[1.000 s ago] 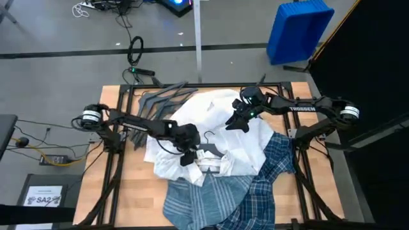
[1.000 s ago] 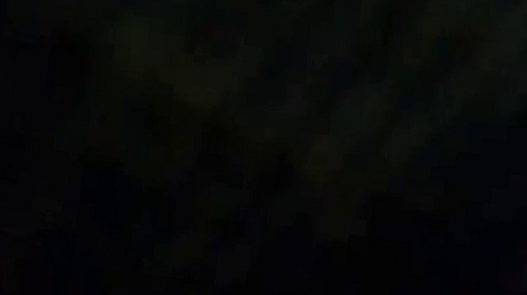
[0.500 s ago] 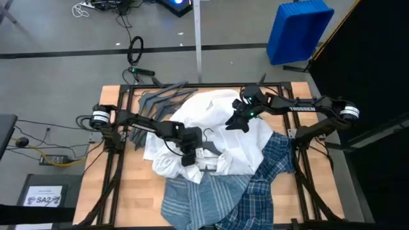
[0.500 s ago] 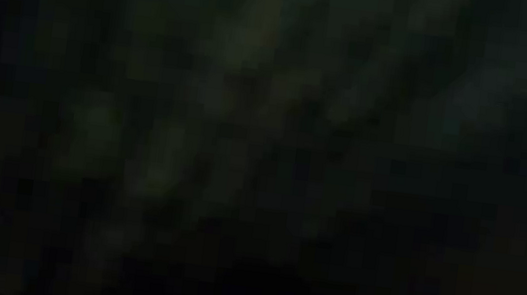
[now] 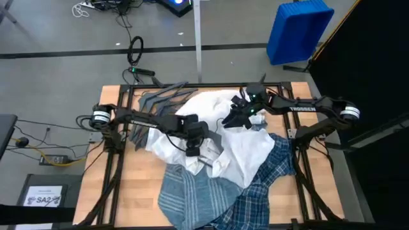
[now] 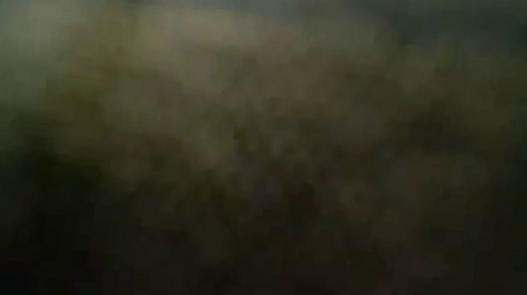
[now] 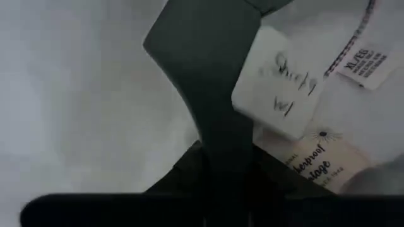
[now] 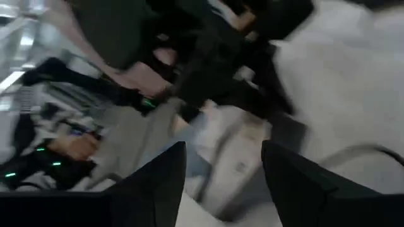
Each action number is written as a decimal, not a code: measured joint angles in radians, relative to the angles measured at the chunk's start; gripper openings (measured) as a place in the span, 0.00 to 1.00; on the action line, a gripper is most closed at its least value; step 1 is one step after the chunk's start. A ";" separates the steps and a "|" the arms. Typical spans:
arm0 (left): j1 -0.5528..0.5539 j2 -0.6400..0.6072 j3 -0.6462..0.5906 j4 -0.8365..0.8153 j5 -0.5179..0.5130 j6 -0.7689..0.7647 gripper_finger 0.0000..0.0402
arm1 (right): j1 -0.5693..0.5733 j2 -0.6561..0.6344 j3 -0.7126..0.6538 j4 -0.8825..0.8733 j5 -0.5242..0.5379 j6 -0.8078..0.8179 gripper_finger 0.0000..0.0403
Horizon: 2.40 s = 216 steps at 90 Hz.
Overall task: Hang clothes
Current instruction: Hang the white shirt on the hanging rack
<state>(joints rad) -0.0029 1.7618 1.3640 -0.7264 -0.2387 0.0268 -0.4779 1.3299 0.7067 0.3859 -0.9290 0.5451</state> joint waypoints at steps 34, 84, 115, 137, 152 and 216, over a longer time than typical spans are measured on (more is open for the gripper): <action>0.017 0.000 0.320 -0.175 -0.422 0.112 0.14 | -0.166 -0.241 0.101 0.357 -0.026 0.130 0.41; 0.142 -0.002 0.812 -0.037 -0.850 0.643 0.14 | -0.216 -0.294 0.244 0.342 0.028 0.110 0.39; 0.361 -0.003 0.992 0.225 -0.751 1.005 0.14 | -0.225 -0.217 0.244 0.343 0.039 0.080 0.38; 0.517 -0.002 0.989 0.325 -0.577 1.063 0.14 | -0.231 -0.196 0.244 0.331 0.021 0.085 0.37; 0.601 -0.001 0.988 0.375 -0.475 0.996 0.14 | -0.231 -0.195 0.244 0.310 0.017 0.090 0.37; 0.787 0.071 0.988 0.615 -0.096 0.855 0.14 | -0.227 -0.186 0.244 0.293 0.204 0.019 0.35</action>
<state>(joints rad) 0.7841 1.8331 2.3524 -0.1115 -0.3347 0.8820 -0.7046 1.1435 0.9504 0.6792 -0.7248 0.5640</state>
